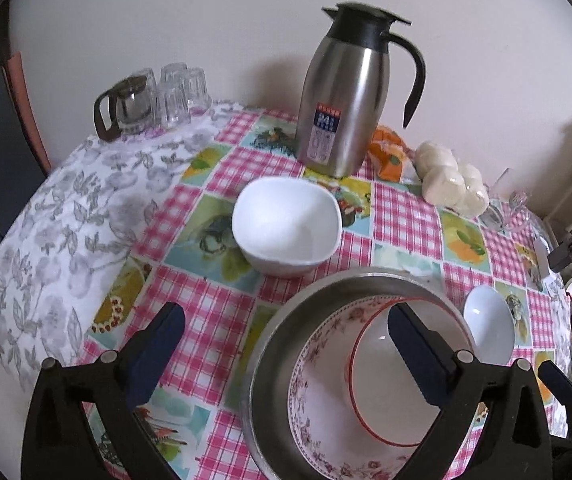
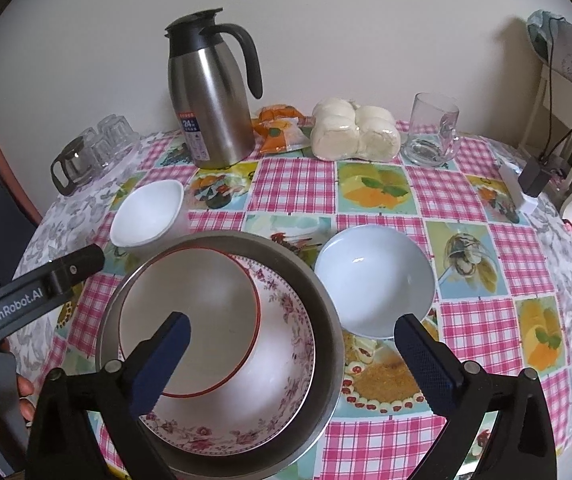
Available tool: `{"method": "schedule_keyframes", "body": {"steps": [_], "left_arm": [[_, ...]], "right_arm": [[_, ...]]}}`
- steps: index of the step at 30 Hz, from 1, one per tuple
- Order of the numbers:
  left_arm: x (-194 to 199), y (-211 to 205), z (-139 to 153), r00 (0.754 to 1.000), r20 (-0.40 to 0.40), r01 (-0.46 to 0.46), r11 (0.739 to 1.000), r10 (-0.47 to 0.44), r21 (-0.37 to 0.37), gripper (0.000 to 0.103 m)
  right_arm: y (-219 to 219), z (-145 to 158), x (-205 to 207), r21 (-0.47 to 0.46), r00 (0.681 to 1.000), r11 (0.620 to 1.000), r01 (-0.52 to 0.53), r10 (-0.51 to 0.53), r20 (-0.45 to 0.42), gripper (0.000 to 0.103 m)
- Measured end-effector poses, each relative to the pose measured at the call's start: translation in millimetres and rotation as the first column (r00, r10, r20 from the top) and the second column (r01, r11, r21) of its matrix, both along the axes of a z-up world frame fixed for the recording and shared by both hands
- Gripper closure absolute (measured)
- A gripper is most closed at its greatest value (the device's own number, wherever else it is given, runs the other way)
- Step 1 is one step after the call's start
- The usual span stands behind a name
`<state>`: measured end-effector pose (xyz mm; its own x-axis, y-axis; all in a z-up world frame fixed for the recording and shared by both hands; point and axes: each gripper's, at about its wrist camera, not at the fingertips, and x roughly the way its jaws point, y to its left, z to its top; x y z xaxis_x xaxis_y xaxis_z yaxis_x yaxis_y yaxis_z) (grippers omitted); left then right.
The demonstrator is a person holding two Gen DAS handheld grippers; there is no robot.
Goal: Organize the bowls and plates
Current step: 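Withdraw both tools up and away from the stacked basin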
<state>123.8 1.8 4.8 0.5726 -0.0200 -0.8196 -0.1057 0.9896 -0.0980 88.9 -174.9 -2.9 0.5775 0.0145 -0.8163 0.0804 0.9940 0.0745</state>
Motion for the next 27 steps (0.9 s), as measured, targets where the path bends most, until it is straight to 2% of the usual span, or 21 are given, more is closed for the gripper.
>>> {"method": "schedule_keyframes", "body": {"steps": [6, 9, 17, 22, 27], "left_arm": [[1, 1, 17, 0.996, 0.087, -0.022, 0.996, 0.014, 0.085, 0.002], [2, 4, 21, 0.994, 0.105, -0.035, 0.996, 0.026, 0.088, 0.002], [5, 18, 25, 0.992, 0.121, -0.035, 0.999, 0.034, 0.007, 0.002], [11, 33, 25, 0.99, 0.131, -0.043, 0.997, 0.051, -0.061, 0.002], [20, 49, 19, 0.989, 0.123, -0.073, 0.994, 0.083, -0.084, 0.002]], "right_arm": [[1, 14, -5, -0.003, 0.998, 1.0, 0.015, -0.015, 0.069, 0.0], [3, 17, -6, -0.029, 0.996, 0.999, 0.034, -0.032, 0.085, 0.0], [4, 20, -8, -0.04, 0.991, 0.996, 0.082, -0.077, 0.114, 0.0], [5, 19, -7, -0.015, 0.991, 0.997, 0.07, -0.068, 0.112, 0.0], [12, 21, -4, -0.013, 0.989, 0.998, 0.058, -0.056, 0.137, 0.0]]}}
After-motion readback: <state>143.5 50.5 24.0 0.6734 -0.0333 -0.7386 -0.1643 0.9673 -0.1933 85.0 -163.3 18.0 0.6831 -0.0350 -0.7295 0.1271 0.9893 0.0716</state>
